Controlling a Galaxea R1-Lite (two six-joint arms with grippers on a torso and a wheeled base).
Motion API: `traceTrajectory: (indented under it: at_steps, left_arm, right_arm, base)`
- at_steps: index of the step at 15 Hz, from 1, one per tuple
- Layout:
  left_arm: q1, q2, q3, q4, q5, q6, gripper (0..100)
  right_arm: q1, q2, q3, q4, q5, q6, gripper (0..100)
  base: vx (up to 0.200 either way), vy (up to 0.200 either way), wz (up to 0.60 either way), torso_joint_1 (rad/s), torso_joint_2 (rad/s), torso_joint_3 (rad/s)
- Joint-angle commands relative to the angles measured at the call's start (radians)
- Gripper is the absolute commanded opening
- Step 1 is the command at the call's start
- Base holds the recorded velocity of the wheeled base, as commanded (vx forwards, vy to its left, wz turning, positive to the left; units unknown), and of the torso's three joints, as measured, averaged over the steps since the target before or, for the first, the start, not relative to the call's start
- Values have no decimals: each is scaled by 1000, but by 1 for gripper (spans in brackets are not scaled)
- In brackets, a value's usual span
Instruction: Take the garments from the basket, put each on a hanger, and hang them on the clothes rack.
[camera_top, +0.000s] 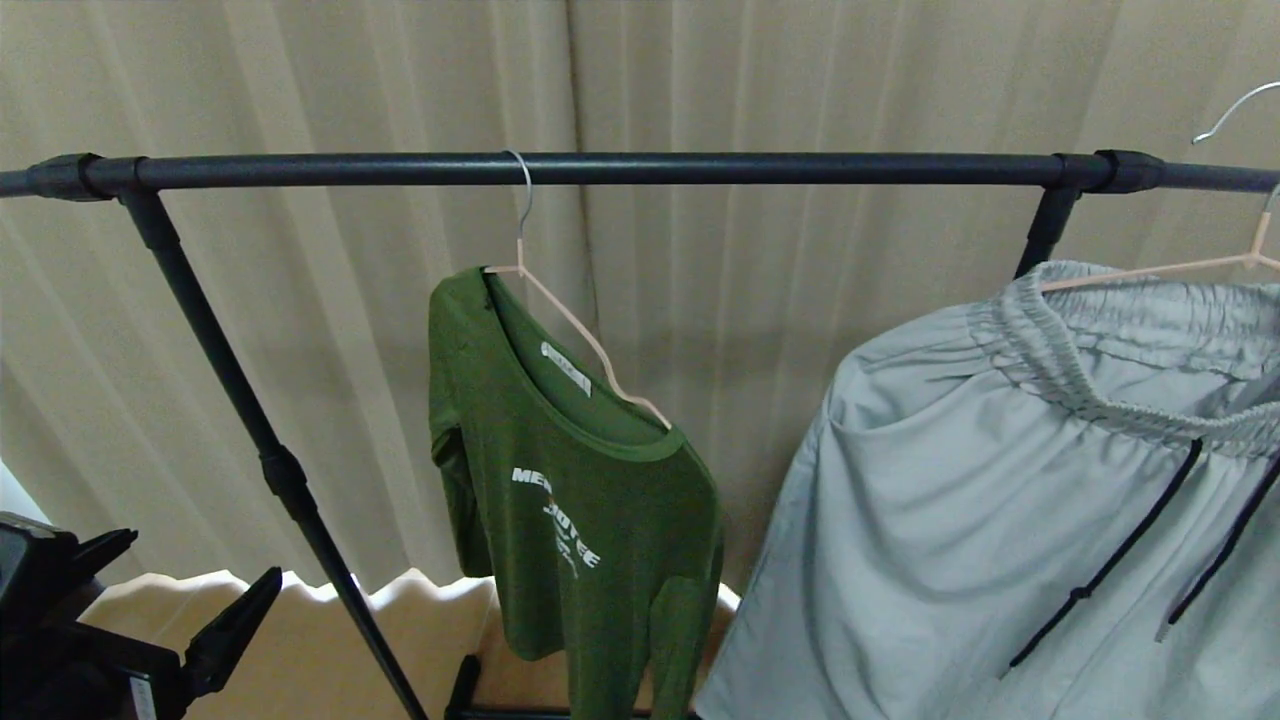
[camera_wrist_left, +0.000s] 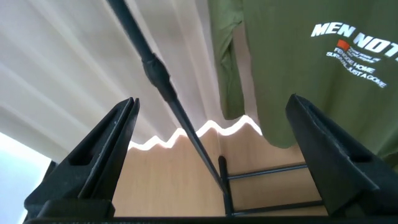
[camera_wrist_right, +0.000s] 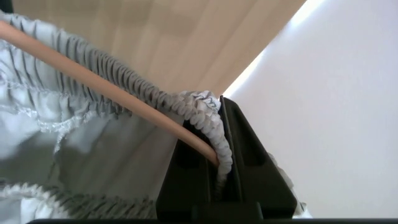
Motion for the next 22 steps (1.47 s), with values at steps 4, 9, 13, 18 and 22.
traceTrajectory:
  at_steps: [4,9,13,18,22]
  left_arm:
    - [-1,0,4,0,1,0,100]
    - [-1,0,7,0,0,0,100]
    - [-2,0,0,-2,0,2,100]
    - [-2,0,0,-2,0,2,100]
    - [-2,0,0,-2,0,3,100]
  right_arm:
    - [132,222,-141,10,-109,-2,0]
    - [184,375,-265,-1,-181,-2,0]
    - [196,415,-297,-1,-235,-2,0]
    - [210,467,-332,-7,-313,-1,0]
    - [259,477,-346,-7,-338,-1,0]
  base:
    - [0,0,0,0,0,0]
    - [0,0,0,0,0,0]
    - [0,0,0,0,0,0]
    - [0,0,0,0,0,0]
    - [0,0,0,0,0,0]
